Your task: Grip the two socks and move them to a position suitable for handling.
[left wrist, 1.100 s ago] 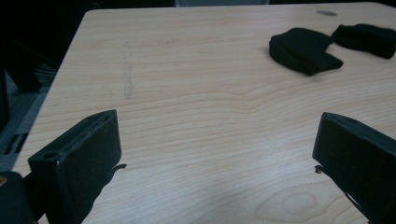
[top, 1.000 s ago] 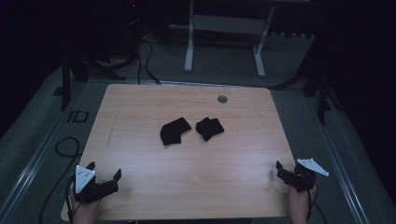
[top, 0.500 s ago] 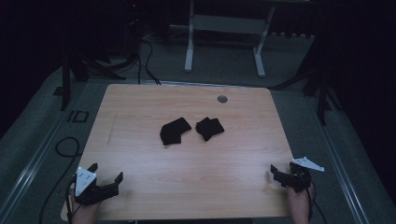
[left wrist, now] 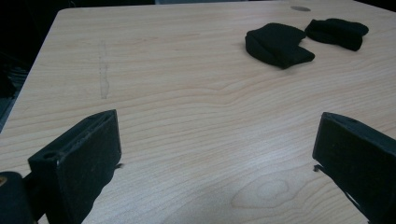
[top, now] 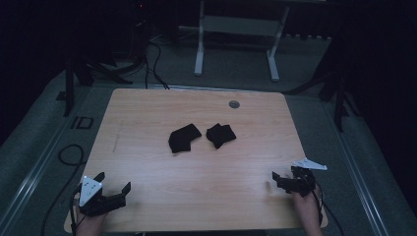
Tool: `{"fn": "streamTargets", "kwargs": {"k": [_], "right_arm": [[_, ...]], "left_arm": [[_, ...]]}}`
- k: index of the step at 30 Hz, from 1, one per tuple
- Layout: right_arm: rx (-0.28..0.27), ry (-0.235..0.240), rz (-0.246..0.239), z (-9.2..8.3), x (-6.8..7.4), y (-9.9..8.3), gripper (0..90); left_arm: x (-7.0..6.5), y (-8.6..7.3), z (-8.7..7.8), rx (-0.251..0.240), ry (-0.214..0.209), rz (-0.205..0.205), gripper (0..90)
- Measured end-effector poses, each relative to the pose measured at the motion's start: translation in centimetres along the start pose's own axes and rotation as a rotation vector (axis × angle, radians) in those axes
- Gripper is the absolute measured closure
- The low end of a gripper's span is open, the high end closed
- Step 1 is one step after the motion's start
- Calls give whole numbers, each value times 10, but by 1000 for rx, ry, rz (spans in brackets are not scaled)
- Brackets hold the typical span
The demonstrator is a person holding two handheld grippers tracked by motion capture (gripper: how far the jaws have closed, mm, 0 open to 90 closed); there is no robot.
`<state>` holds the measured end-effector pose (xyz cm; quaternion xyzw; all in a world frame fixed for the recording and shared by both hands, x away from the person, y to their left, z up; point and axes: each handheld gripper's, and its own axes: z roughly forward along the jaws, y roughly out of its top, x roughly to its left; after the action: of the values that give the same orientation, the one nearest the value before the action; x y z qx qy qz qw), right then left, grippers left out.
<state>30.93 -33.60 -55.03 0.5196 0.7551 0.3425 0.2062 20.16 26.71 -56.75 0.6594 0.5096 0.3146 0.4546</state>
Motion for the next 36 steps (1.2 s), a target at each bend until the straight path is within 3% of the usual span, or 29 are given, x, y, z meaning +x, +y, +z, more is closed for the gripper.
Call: {"fn": "streamTargets", "kwargs": {"k": [3, 10, 15, 17, 21, 27, 36], "right_arm": [[26, 33, -23, 9, 9, 9, 141], [29, 70, -103, 28, 34, 37, 139], [9, 157, -117, 40, 50, 58, 139], [6, 161, -137, 46, 58, 67, 138], [-3, 230, -172, 58, 73, 86, 137], [3, 265, -234, 83, 92, 109, 138], [-4, 254, -244, 115, 104, 135, 155]], "left_arm": [[-1, 0, 0, -1, -4, 1, 15], [-5, 2, -1, -8, -7, 16, 15], [-7, 2, -1, -18, -13, 19, 15], [-8, 2, 0, -13, -17, 25, 15], [-9, 2, 1, -12, -28, 23, 15], [-10, 2, 1, -9, -35, 21, 15], [-11, 2, 2, -8, -41, 24, 15]]}}
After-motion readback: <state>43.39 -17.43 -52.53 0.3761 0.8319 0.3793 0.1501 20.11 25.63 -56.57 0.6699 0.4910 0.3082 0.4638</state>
